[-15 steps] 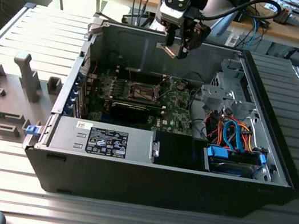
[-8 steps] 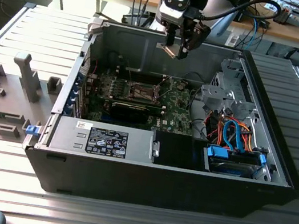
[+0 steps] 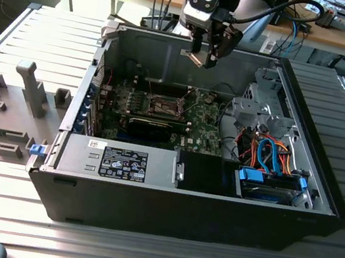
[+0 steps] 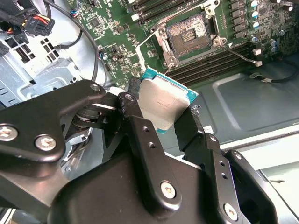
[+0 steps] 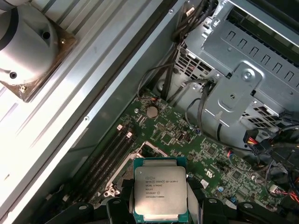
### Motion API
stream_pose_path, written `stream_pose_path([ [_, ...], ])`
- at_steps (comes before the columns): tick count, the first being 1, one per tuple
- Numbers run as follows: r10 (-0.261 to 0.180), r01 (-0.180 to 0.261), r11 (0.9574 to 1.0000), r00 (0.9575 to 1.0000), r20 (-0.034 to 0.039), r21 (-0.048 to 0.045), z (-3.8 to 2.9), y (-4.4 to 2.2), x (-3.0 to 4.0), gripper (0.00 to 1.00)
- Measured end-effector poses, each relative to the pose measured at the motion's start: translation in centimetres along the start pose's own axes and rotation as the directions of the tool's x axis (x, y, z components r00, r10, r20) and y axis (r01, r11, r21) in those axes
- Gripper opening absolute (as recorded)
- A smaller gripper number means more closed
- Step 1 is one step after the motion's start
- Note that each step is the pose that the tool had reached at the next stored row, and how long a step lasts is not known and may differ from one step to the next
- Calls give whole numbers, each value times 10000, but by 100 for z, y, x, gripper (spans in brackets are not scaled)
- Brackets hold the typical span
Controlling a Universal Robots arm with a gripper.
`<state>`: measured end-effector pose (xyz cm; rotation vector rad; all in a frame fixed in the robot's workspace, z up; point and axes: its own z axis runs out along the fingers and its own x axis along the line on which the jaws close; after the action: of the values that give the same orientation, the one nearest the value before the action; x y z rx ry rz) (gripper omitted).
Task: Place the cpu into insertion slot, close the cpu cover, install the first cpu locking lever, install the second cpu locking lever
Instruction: 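Place the cpu into insertion slot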
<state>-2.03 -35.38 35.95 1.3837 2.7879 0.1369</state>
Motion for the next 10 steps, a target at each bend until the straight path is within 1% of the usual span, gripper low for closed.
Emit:
stream_pose_path([
  [10,112,-112,9999,9999,10,-1,1,0,0,54],
])
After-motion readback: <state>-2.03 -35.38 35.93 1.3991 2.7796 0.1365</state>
